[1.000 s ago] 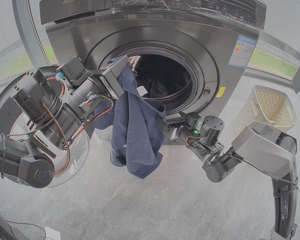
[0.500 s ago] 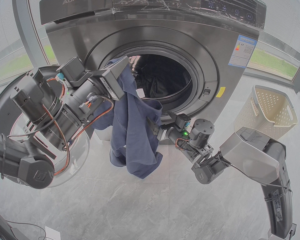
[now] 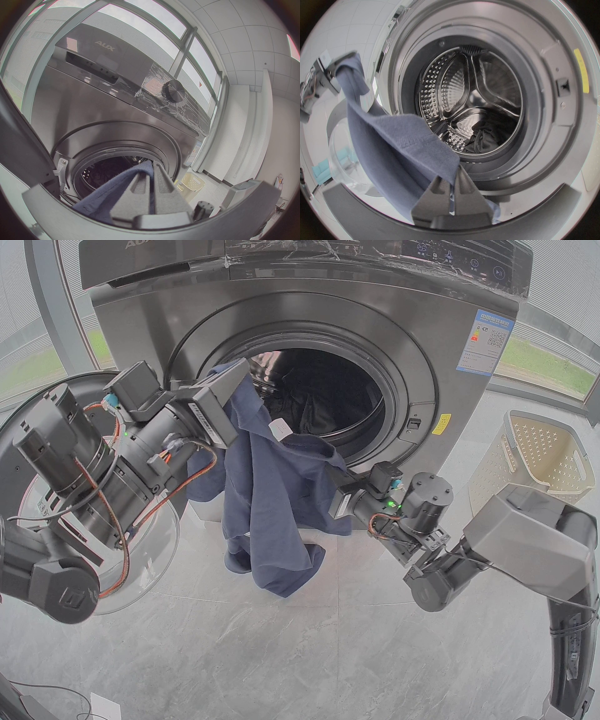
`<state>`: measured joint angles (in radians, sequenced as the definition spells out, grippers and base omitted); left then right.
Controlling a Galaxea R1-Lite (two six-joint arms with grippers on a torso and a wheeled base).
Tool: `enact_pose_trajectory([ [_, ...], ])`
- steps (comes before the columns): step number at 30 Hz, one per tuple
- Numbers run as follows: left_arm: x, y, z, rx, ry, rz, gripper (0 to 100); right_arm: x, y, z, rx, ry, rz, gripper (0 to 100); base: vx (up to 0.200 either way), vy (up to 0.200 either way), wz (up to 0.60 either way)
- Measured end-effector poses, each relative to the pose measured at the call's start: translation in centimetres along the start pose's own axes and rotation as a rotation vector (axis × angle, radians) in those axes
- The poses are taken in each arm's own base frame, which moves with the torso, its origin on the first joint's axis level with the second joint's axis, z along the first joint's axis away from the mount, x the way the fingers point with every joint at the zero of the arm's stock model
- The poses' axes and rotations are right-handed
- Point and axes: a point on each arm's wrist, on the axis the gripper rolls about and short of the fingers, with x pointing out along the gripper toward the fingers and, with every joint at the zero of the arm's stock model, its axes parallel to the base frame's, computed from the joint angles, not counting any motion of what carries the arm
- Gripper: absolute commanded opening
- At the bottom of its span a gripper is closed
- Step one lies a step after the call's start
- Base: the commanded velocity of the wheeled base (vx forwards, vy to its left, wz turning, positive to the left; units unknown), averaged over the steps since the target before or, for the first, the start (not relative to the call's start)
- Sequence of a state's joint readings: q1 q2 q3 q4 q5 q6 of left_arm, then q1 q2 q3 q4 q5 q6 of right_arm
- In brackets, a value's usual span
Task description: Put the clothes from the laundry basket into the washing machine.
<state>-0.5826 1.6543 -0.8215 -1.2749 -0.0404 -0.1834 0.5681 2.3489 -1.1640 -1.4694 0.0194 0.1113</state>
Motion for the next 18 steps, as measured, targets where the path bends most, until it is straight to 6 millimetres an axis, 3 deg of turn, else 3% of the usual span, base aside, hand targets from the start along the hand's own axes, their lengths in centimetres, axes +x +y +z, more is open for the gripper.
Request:
enact_pose_trajectory([
  [11, -3.2, 0.4, 0.4, 0.012, 0.051, 0.029, 0, -6.5, 0.9, 9.3, 0.074, -0.066, -0.012, 0, 0.000, 0.000, 0.00],
  [18, -4.8, 1.7, 1.0, 0.056, 0.070, 0.096, 0, -8.6, 0.7, 14.5, 0.085, -0.200, -0.059, 0, 0.000, 0.000, 0.00],
])
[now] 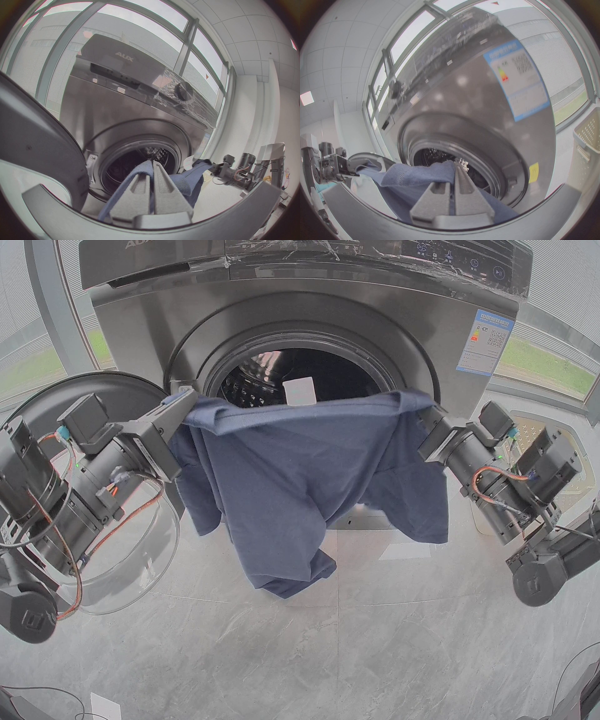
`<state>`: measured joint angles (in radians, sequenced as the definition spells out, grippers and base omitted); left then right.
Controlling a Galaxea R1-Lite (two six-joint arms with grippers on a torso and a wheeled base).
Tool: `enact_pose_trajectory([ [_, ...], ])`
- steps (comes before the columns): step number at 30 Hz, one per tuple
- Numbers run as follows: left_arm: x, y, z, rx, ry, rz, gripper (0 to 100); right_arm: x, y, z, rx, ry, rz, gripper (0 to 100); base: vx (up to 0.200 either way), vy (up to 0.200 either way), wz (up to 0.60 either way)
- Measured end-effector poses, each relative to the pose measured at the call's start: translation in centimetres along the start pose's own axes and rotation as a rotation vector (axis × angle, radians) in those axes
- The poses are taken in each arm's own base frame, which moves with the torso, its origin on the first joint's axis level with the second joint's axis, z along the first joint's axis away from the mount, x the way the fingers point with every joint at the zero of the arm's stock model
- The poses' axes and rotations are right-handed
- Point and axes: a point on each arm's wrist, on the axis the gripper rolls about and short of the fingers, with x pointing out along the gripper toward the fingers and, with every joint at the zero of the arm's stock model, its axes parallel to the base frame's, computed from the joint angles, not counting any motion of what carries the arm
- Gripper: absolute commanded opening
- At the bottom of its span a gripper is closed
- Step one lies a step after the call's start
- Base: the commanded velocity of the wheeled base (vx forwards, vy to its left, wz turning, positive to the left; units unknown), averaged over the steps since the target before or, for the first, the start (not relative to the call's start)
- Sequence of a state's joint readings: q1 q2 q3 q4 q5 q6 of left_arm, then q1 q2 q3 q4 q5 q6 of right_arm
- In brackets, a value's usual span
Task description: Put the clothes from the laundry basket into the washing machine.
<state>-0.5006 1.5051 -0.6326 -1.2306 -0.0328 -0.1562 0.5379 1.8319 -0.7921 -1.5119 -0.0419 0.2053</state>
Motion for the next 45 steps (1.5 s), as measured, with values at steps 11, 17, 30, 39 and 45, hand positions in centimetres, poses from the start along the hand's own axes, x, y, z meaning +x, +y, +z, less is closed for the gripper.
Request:
enact_pose_trajectory([
  [11, 0.8, 1.0, 3.0, 0.025, -0.133, 0.090, 0, -0.8, 1.1, 4.4, 0.006, -0.114, 0.014, 0, 0.000, 0.000, 0.00],
  [17, 0.8, 0.7, 3.1, 0.022, -0.138, 0.078, 0, -1.3, 1.3, 5.8, 0.007, -0.147, 0.020, 0, 0.000, 0.000, 0.00],
  [30, 1.0, 0.8, 2.1, 0.020, -0.104, 0.080, 0, -1.9, 1.1, 6.0, -0.021, -0.123, 0.003, 0, 0.000, 0.000, 0.00],
  [39, 1.3, 1.0, 1.4, 0.019, -0.086, 0.085, 0, -2.4, 0.4, 5.6, -0.039, -0.067, -0.027, 0, 0.000, 0.000, 0.00],
  [45, 1.5, 1.1, 1.3, 0.020, -0.084, 0.083, 0, -3.0, -0.1, 6.0, -0.045, -0.015, -0.055, 0, 0.000, 0.000, 0.00],
])
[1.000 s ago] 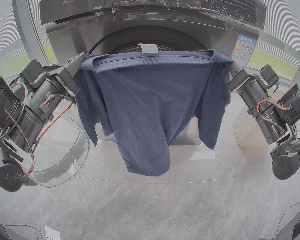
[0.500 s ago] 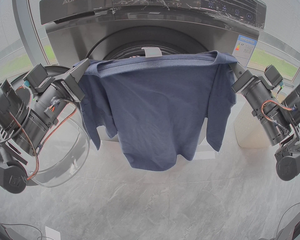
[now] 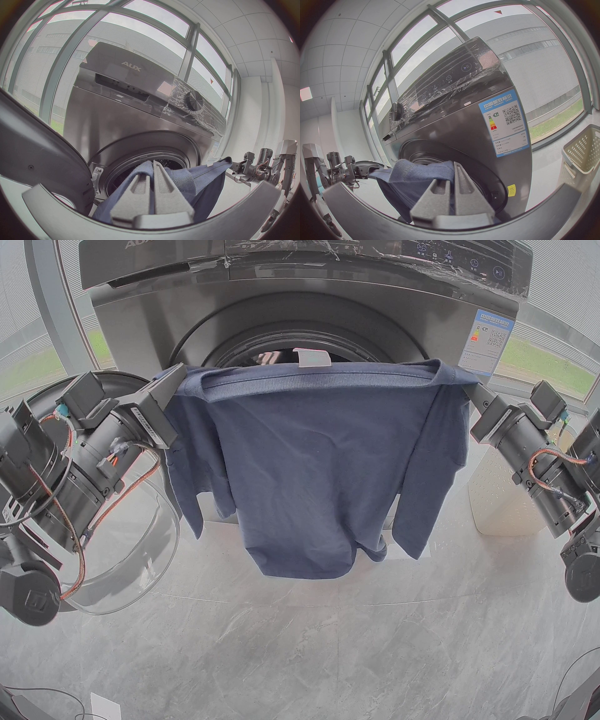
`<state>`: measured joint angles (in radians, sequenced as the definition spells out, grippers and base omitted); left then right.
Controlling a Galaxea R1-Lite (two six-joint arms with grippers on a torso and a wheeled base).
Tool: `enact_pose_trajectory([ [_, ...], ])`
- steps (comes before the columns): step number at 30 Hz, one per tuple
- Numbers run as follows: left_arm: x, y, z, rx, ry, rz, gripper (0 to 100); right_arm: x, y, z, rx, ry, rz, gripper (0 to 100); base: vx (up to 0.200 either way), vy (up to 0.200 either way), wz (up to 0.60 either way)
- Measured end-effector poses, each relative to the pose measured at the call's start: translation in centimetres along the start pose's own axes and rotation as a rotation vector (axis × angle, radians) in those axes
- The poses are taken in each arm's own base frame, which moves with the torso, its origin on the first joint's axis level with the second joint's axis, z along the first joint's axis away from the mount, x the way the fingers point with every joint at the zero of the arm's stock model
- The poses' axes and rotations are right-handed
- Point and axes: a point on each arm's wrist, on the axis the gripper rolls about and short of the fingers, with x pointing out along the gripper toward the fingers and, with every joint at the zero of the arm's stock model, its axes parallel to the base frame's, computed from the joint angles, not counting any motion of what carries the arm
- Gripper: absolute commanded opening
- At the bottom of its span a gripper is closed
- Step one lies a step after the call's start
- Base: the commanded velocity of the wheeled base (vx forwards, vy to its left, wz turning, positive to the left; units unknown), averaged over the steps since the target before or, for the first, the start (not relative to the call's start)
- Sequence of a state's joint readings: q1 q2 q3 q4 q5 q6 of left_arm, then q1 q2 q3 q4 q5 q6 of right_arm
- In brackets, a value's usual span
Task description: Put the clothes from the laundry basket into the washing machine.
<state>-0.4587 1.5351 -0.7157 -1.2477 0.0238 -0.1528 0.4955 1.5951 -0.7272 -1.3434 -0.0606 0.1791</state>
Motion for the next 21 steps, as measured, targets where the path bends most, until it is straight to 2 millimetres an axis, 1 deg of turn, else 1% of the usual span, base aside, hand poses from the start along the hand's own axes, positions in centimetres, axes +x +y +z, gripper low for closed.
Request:
enact_pose_trajectory([
  [5, 0.2, -0.2, 0.0, -0.003, 0.000, -0.006, 0, -0.3, 0.1, 0.5, 0.007, -0.006, -0.005, 0, 0.000, 0.000, 0.00],
  [8, 0.2, -1.1, -0.2, -0.016, 0.012, -0.040, 0, -0.3, 0.3, 0.4, 0.016, -0.005, -0.014, 0, 0.000, 0.000, 0.00],
  [10, 0.4, -1.9, -0.5, -0.024, 0.027, -0.067, 0, -0.2, 0.5, 0.1, 0.027, 0.010, -0.012, 0, 0.000, 0.000, 0.00],
  [14, 0.9, -3.3, -1.2, -0.040, 0.059, -0.128, 0, 0.4, 0.8, -2.0, 0.052, 0.074, -0.008, 0, 0.000, 0.000, 0.00],
  [16, 1.2, -4.0, -1.6, -0.049, 0.071, -0.157, 0, 1.0, 1.0, -3.5, 0.062, 0.111, -0.005, 0, 0.000, 0.000, 0.00],
  [20, 2.1, -5.2, -2.1, -0.063, 0.077, -0.211, 0, 2.1, 1.7, -7.1, 0.079, 0.192, 0.017, 0, 0.000, 0.000, 0.00],
  [21, 2.4, -5.6, -2.2, -0.068, 0.074, -0.223, 0, 2.3, 2.2, -8.0, 0.085, 0.208, 0.030, 100, 0.000, 0.000, 0.00],
])
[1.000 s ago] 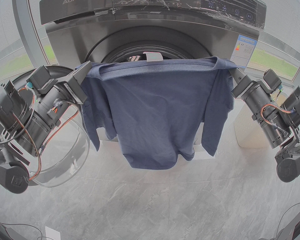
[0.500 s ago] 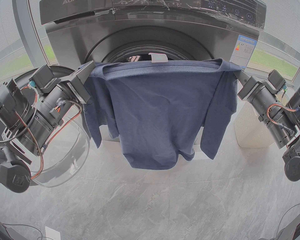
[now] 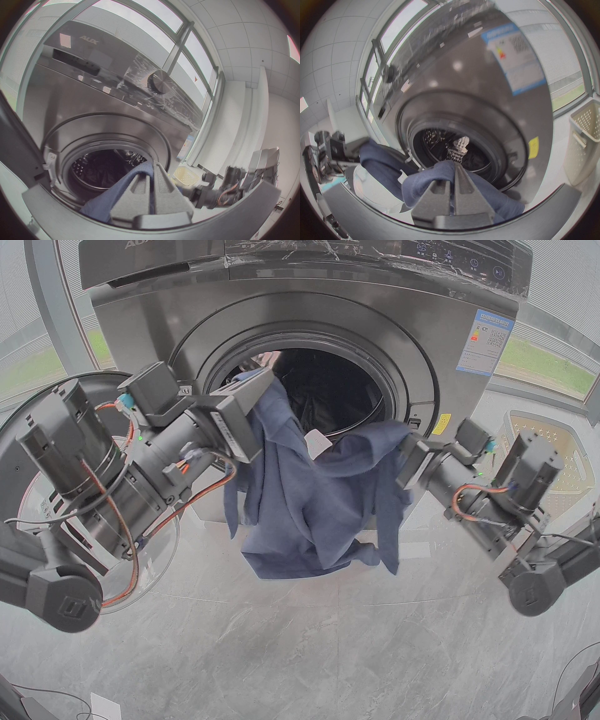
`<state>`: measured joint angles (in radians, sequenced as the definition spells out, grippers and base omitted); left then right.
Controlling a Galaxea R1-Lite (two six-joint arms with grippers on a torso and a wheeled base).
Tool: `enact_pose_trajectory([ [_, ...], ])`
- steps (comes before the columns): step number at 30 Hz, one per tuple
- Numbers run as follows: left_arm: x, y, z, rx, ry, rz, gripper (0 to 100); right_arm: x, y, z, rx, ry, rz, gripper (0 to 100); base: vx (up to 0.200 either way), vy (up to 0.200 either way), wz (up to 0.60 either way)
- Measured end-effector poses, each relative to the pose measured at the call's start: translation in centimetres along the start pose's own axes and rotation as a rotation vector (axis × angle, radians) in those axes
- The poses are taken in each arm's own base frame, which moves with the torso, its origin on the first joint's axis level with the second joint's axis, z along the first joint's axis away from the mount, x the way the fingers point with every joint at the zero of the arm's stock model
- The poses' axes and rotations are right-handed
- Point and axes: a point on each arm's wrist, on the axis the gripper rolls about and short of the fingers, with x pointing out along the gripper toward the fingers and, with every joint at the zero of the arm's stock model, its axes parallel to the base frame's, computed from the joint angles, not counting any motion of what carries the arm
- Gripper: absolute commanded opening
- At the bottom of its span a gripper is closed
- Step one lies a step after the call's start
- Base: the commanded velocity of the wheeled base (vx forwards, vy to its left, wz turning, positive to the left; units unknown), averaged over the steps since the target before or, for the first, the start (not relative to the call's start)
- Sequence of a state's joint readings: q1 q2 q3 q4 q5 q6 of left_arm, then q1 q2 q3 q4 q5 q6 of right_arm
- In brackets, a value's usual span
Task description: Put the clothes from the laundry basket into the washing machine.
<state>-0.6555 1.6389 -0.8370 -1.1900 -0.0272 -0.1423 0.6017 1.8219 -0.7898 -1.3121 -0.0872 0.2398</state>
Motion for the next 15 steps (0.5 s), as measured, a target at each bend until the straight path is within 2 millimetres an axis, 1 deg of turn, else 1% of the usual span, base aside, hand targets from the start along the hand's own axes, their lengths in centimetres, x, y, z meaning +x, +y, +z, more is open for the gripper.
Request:
enact_pose_trajectory([
  [4, 1.2, -1.1, -0.1, -0.013, -0.015, -0.045, 0, 1.3, 1.6, -3.1, 0.016, 0.054, 0.064, 100, 0.000, 0.000, 0.00],
  [8, 1.6, -1.9, -0.3, -0.023, -0.018, -0.074, 0, 2.0, 2.2, -5.8, 0.014, 0.095, 0.105, 100, 0.000, 0.000, 0.00],
  [13, 1.7, -2.4, -0.3, -0.028, -0.033, -0.090, 0, 2.3, 1.6, -9.2, -0.027, 0.171, 0.110, 100, 0.000, 0.000, 0.00],
  [15, 1.7, -2.5, -0.1, -0.030, -0.044, -0.095, 0, 2.6, 0.8, -10.3, -0.048, 0.189, 0.106, 100, 0.000, 0.000, 0.00],
])
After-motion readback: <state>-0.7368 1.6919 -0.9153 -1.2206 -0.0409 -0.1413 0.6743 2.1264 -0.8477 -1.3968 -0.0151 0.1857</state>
